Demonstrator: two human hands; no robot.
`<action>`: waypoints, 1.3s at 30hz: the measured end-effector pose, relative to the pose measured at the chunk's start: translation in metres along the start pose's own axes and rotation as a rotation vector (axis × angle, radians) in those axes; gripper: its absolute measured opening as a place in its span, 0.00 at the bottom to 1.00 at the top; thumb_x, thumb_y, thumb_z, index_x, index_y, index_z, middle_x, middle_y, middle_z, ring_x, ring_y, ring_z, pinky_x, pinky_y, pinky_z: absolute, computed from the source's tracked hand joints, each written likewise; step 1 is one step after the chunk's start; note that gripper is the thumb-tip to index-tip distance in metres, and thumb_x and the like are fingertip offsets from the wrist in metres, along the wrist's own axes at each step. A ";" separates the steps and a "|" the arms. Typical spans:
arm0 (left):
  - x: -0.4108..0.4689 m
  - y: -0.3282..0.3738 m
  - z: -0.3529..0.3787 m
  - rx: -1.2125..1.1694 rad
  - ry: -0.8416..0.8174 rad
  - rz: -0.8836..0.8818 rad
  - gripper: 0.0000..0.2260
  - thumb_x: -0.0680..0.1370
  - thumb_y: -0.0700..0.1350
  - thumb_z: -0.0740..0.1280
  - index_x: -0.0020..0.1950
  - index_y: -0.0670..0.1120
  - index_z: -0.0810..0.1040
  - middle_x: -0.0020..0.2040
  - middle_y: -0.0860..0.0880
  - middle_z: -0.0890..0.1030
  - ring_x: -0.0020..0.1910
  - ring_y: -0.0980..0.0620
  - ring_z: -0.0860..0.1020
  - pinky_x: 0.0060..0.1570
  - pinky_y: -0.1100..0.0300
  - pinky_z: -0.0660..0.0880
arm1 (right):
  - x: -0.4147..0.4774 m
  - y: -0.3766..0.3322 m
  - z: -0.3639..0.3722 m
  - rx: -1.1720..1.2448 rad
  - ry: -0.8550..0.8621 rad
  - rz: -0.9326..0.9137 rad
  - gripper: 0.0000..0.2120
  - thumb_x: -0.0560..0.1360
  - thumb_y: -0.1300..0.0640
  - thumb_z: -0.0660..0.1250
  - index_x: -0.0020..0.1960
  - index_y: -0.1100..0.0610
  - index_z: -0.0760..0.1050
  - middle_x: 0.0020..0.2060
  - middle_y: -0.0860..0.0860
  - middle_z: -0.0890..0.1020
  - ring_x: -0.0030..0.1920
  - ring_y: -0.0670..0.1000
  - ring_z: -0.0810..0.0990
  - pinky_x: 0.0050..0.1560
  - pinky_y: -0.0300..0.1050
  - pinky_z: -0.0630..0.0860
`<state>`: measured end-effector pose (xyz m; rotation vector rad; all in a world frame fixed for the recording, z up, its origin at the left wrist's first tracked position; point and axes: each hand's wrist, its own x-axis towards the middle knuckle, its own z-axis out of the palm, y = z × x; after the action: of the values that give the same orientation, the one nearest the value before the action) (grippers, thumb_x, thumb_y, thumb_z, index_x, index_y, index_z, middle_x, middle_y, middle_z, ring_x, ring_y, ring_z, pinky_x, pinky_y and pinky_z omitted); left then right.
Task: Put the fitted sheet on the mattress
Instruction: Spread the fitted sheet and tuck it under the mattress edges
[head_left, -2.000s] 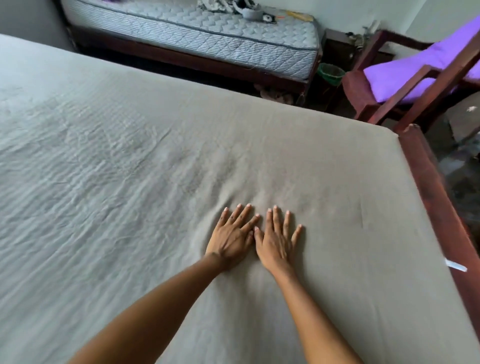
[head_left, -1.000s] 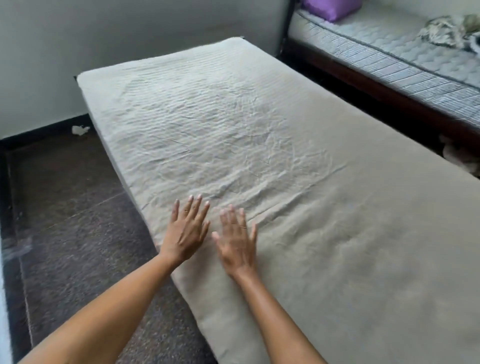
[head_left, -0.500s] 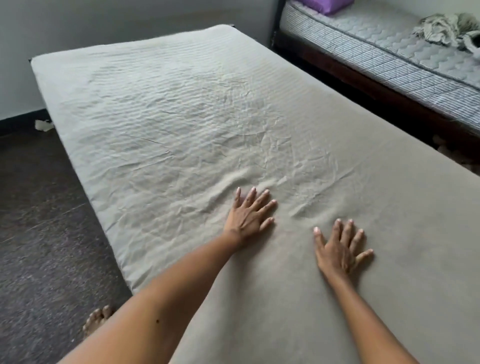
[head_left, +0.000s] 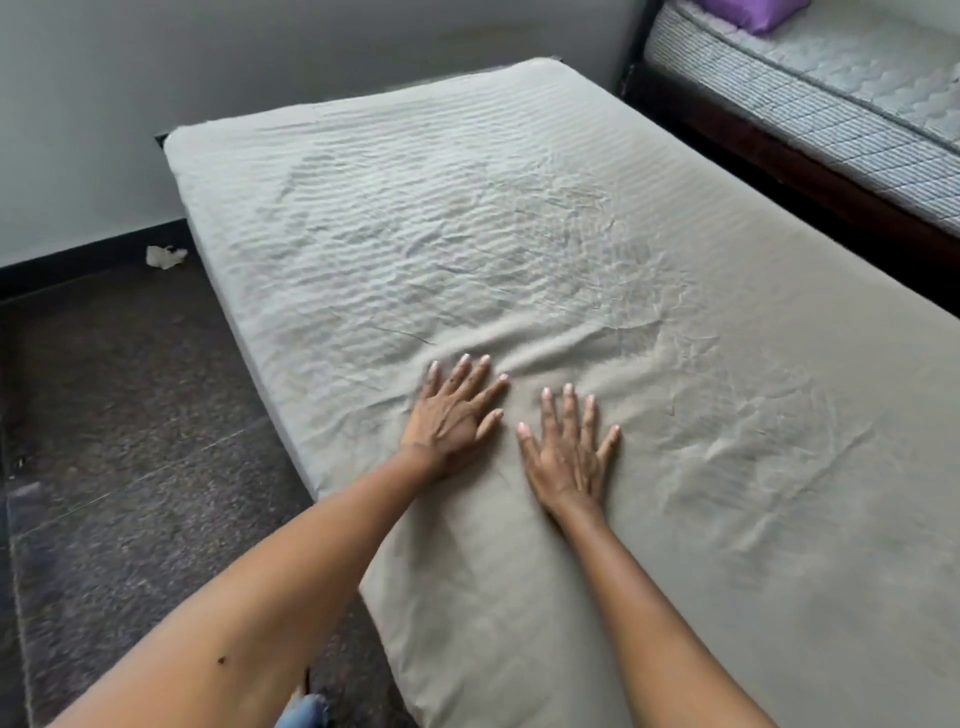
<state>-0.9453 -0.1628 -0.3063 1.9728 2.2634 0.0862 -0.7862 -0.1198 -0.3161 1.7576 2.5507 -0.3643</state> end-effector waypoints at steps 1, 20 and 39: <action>-0.001 -0.021 -0.004 -0.002 0.004 -0.047 0.25 0.79 0.61 0.41 0.77 0.57 0.52 0.78 0.51 0.49 0.77 0.48 0.46 0.73 0.46 0.39 | 0.004 -0.020 0.002 -0.008 -0.009 -0.002 0.36 0.72 0.31 0.37 0.77 0.45 0.45 0.77 0.54 0.44 0.76 0.57 0.40 0.70 0.66 0.37; 0.021 -0.143 -0.061 0.059 0.083 0.197 0.22 0.78 0.51 0.51 0.66 0.45 0.75 0.66 0.44 0.75 0.67 0.44 0.72 0.69 0.42 0.62 | 0.023 -0.144 -0.016 0.177 0.183 -0.014 0.26 0.75 0.43 0.54 0.70 0.52 0.64 0.69 0.55 0.72 0.69 0.58 0.70 0.64 0.64 0.64; 0.199 0.006 -0.007 0.016 -0.129 0.636 0.30 0.74 0.63 0.35 0.76 0.60 0.51 0.78 0.54 0.48 0.77 0.49 0.44 0.73 0.49 0.36 | 0.103 0.076 -0.025 0.064 0.101 0.813 0.34 0.77 0.35 0.52 0.77 0.49 0.50 0.77 0.55 0.47 0.76 0.59 0.42 0.69 0.70 0.41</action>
<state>-0.9661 0.0349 -0.3115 2.5389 1.4895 0.0039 -0.7510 0.0058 -0.3204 2.6591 1.6476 -0.3157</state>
